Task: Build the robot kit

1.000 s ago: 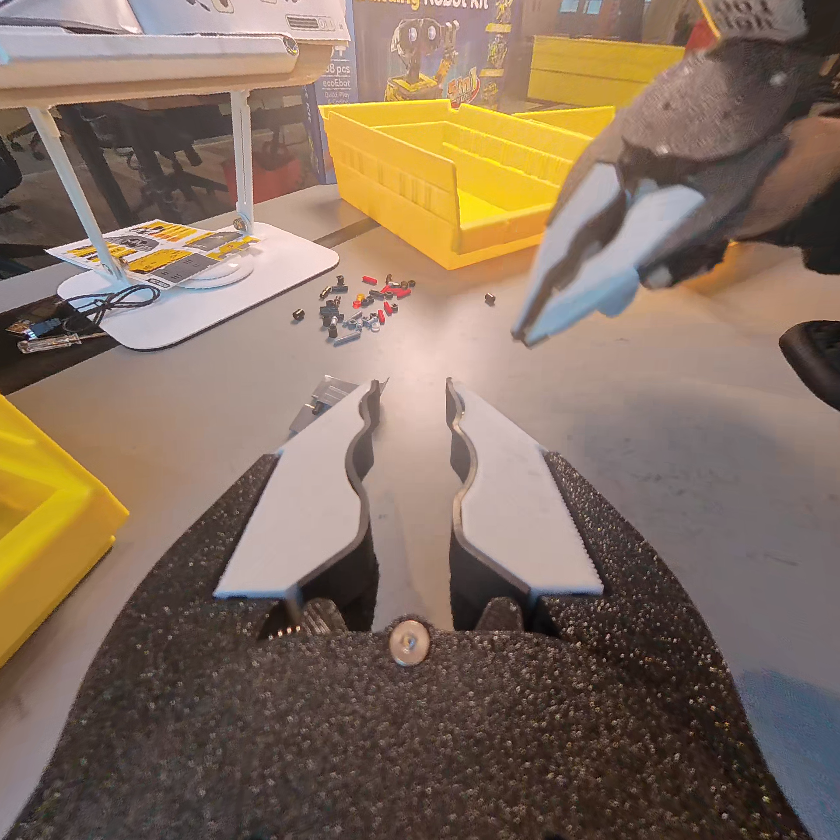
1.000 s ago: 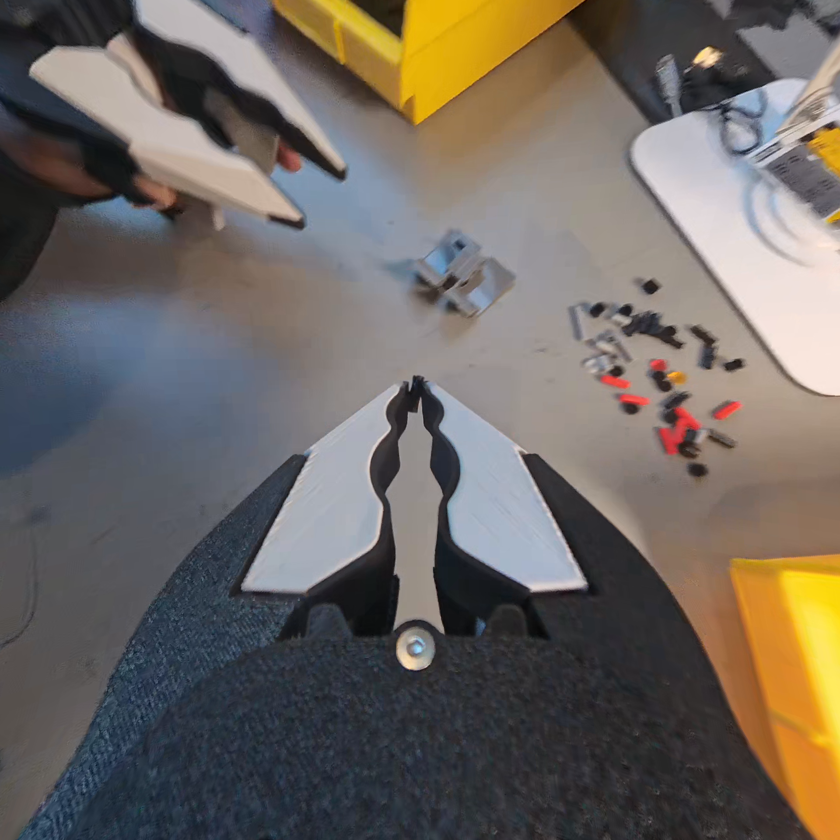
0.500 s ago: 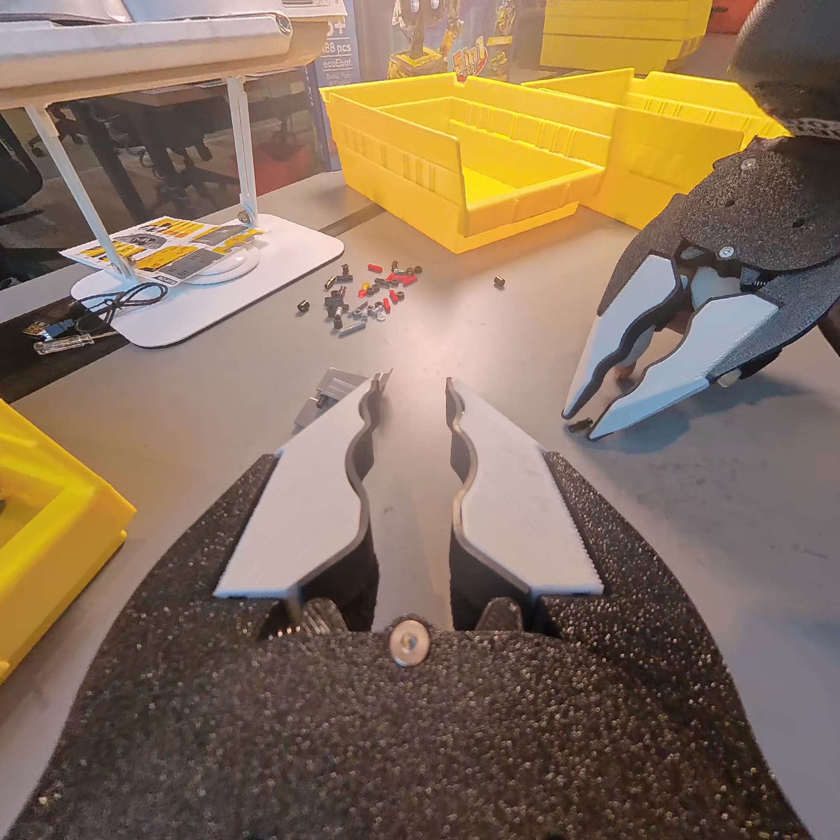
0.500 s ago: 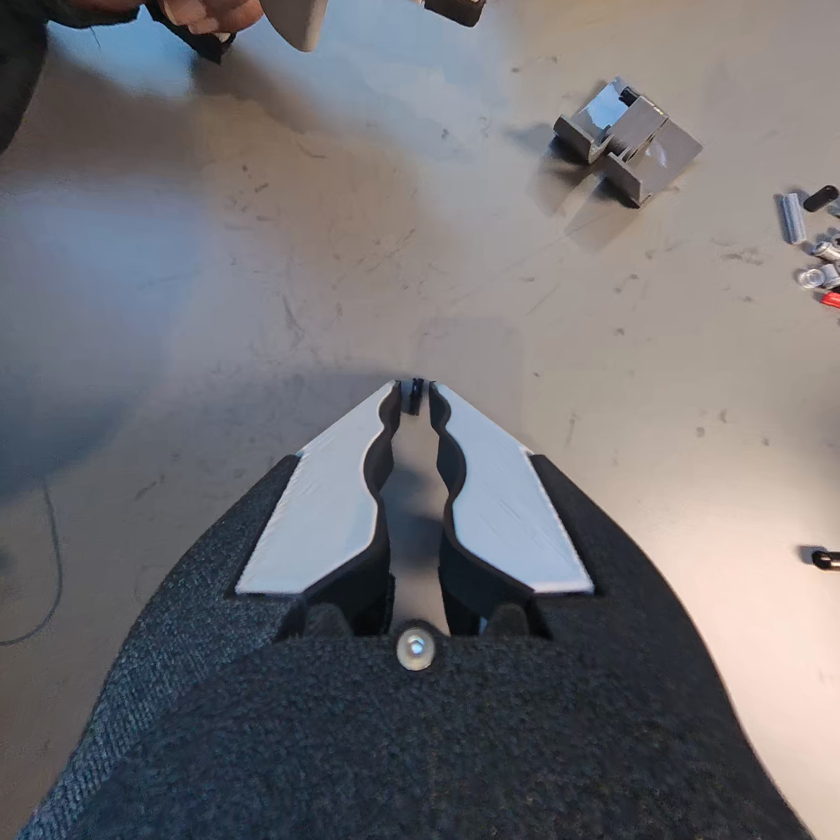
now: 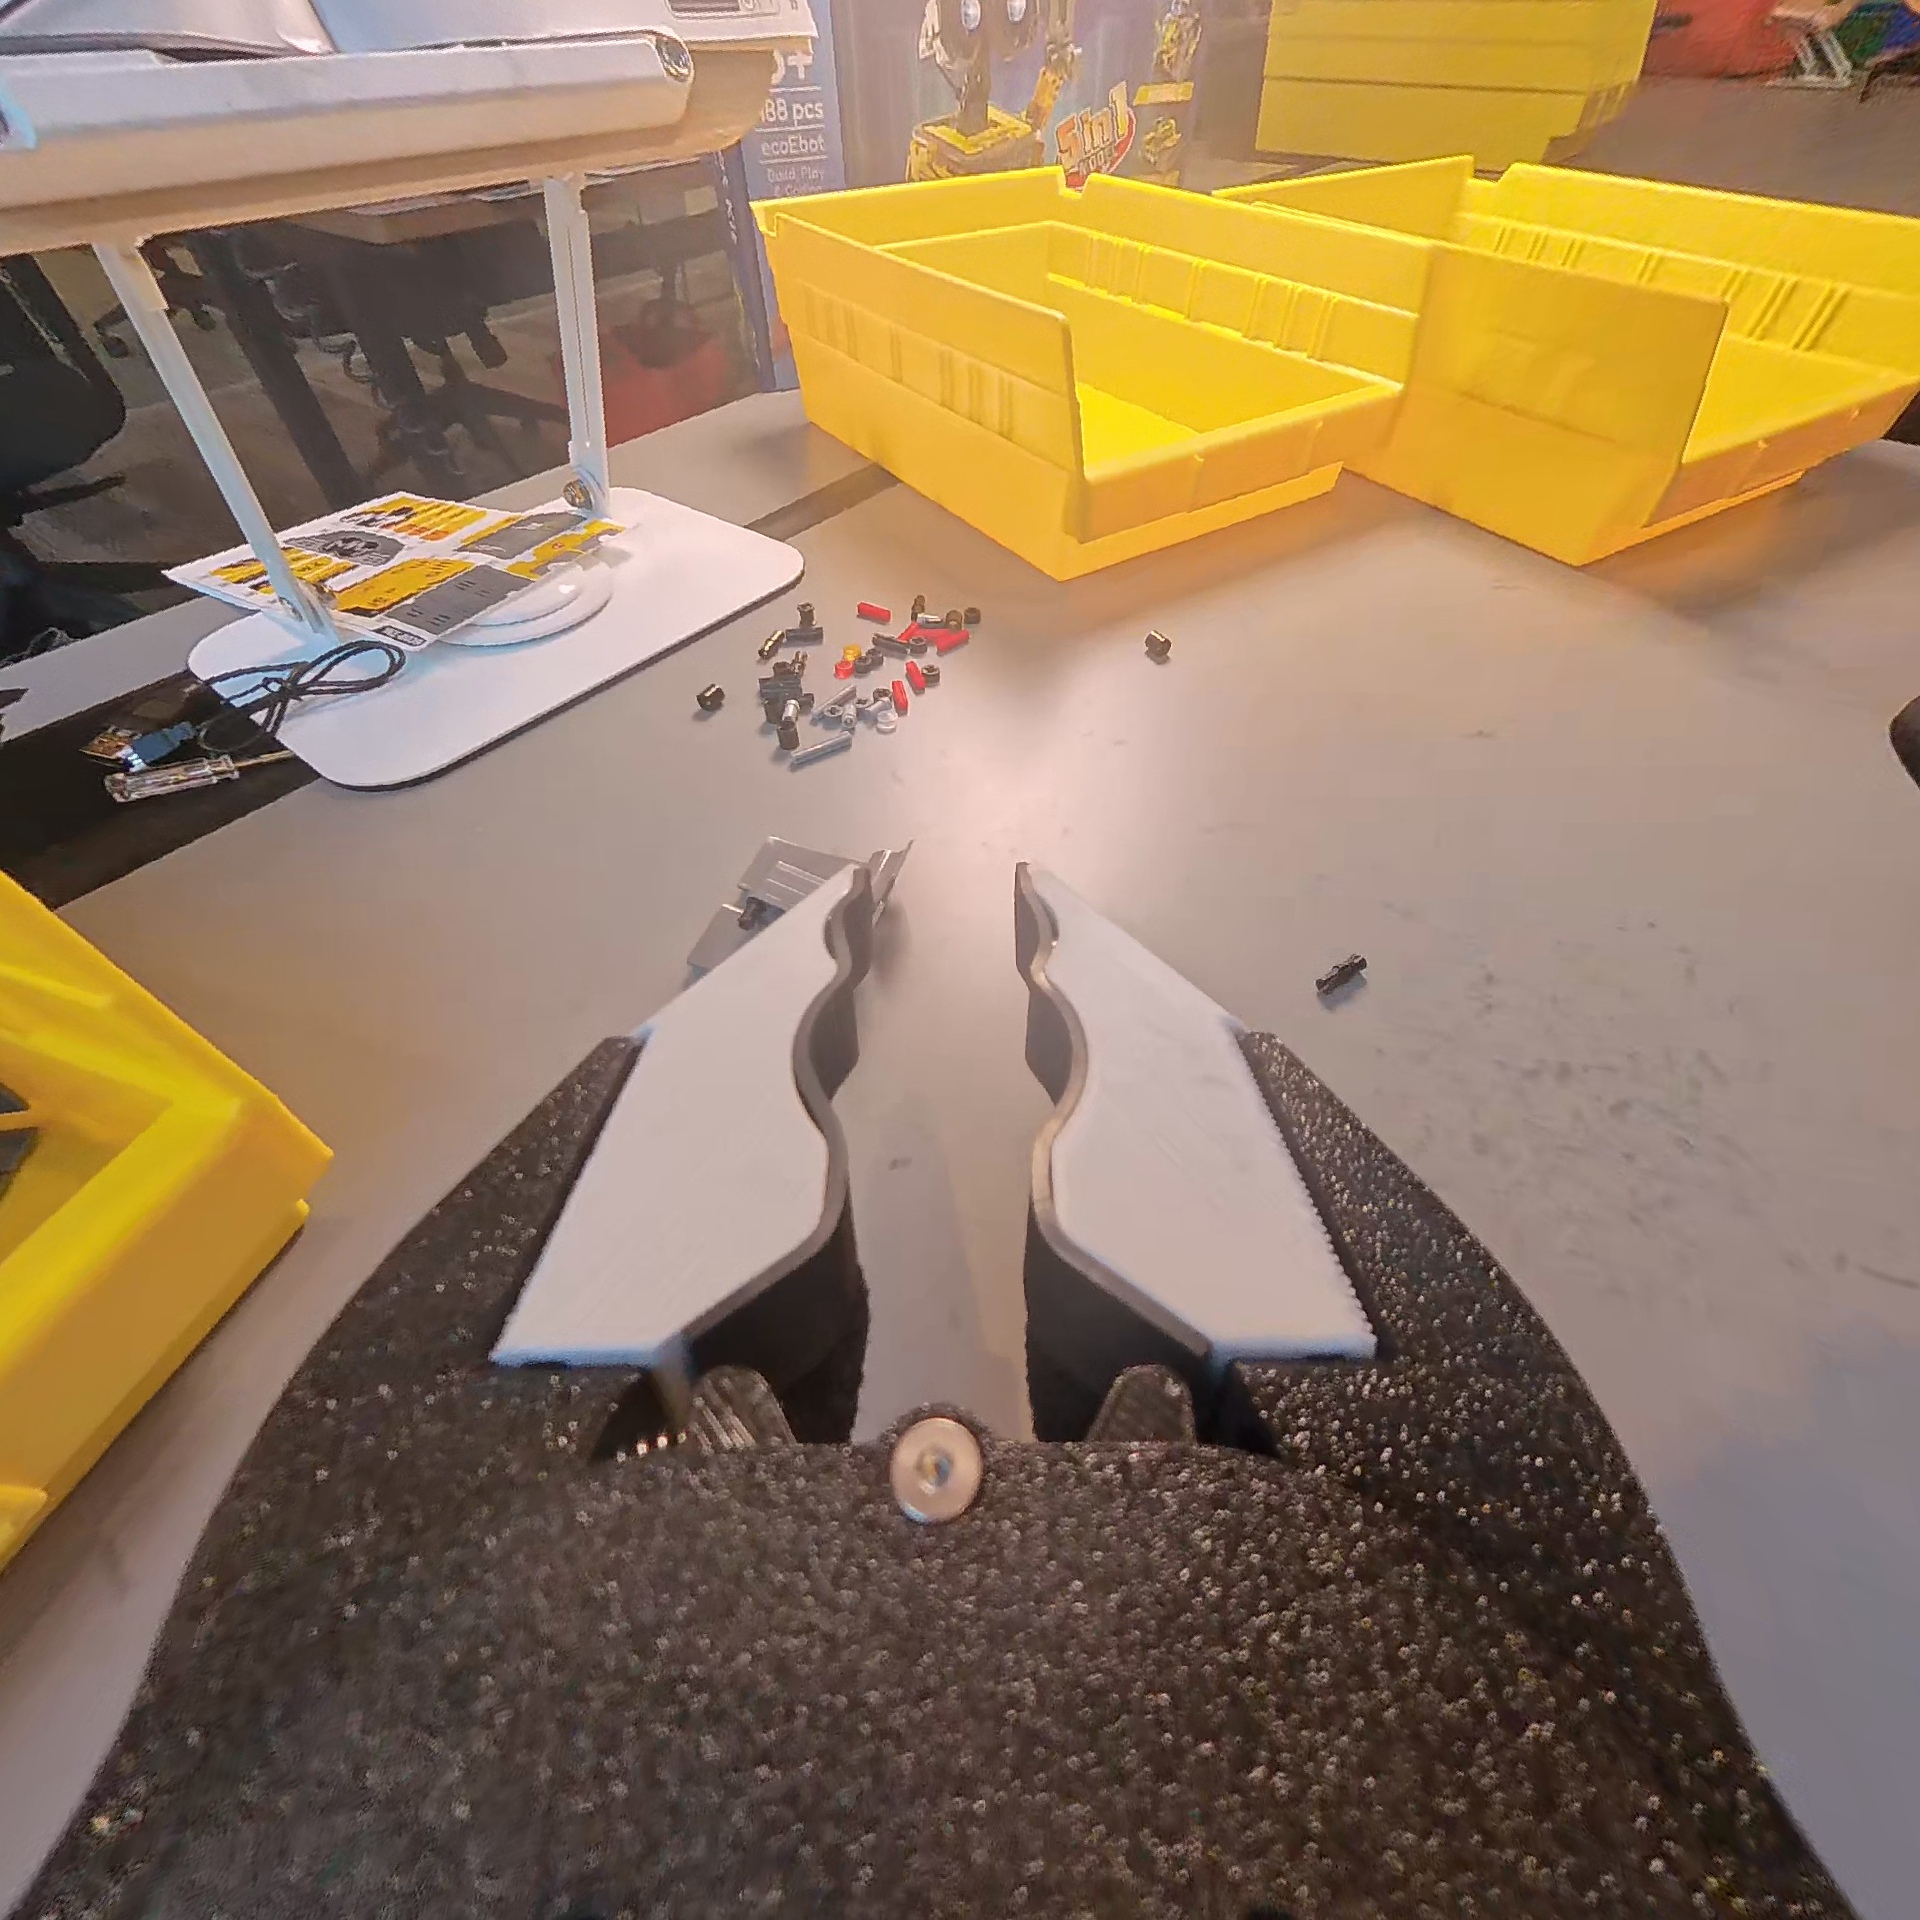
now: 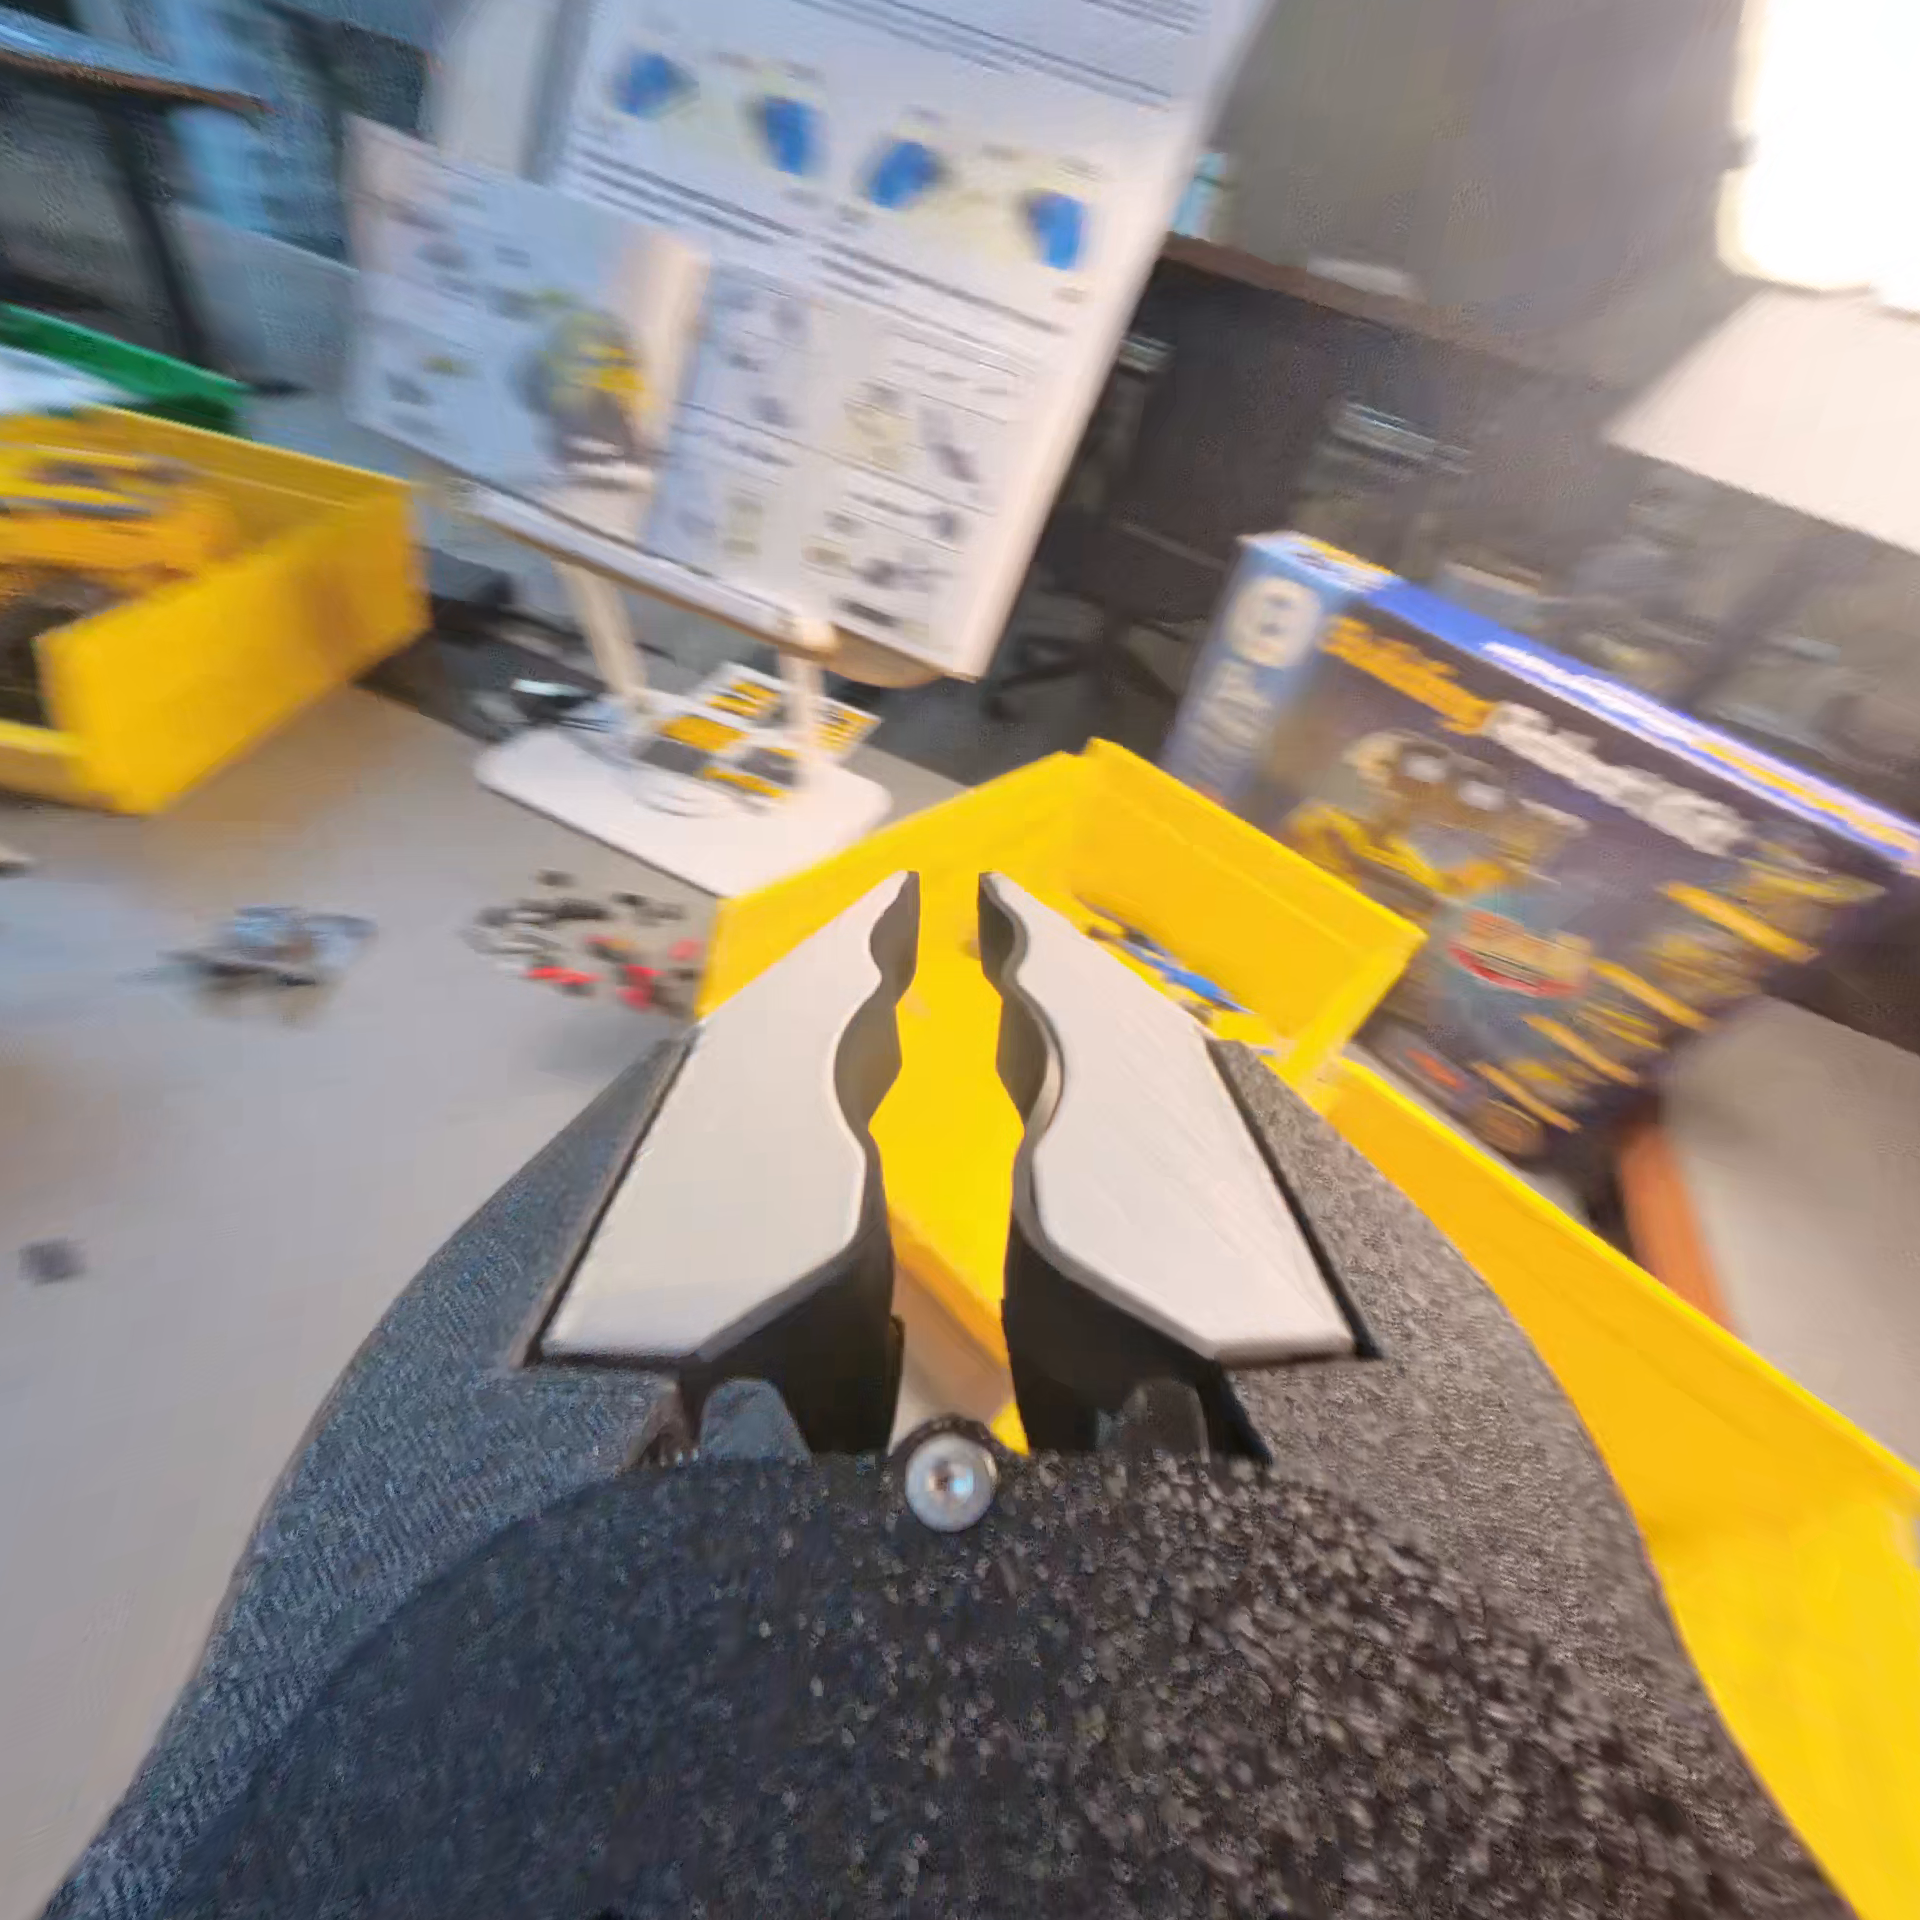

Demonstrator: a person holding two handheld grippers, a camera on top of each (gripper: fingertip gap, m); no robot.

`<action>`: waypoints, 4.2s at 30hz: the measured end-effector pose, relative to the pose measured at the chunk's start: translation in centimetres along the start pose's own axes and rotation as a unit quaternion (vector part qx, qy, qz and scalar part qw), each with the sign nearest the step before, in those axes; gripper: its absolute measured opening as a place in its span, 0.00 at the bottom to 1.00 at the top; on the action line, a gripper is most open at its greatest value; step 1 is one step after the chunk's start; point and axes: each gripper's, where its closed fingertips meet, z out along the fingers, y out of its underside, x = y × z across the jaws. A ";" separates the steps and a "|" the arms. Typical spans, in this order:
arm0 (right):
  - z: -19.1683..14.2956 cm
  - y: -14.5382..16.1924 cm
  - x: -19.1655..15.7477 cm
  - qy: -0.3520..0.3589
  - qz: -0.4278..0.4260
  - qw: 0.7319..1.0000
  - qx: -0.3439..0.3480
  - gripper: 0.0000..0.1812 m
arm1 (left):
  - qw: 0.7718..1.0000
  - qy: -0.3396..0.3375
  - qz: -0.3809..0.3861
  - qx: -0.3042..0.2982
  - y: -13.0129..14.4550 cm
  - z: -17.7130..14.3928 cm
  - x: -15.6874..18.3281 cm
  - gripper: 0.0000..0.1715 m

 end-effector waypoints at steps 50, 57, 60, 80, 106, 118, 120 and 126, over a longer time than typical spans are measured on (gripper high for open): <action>4.8 8.0 10.9 0.038 0.019 0.985 -0.167 0.02 | 0.996 -0.036 0.068 -0.038 1.0 0.8 -0.1 0.15; 4.3 6.1 -14.1 -0.259 -0.065 0.953 -0.142 0.02 | 0.998 -0.039 0.041 -0.013 0.4 0.1 -0.5 0.17; 4.8 11.5 -21.7 -0.341 -0.078 0.918 -0.187 0.02 | 0.999 -0.042 0.034 -0.001 -0.1 -0.4 -0.8 0.18; 4.9 16.6 -27.5 -0.393 -0.151 0.878 -0.228 0.07 | 0.999 -0.030 0.030 -0.001 0.1 -0.3 -0.6 0.22; 28.4 17.2 8.9 -0.061 0.073 0.923 -0.374 0.08 | 1.000 -0.020 0.014 -0.015 0.5 0.1 -0.7 0.21; 30.8 20.0 8.0 -0.063 0.101 0.909 -0.398 0.04 | 1.000 -0.020 0.004 -0.015 0.5 0.1 -1.1 0.21; 31.0 20.0 8.1 -0.062 0.103 0.910 -0.397 0.04 | 1.000 -0.019 0.003 -0.016 0.5 0.1 -1.1 0.21; 31.2 19.8 8.0 -0.062 0.097 0.911 -0.397 0.03 | 1.000 -0.018 0.001 -0.014 0.5 0.1 -1.1 0.21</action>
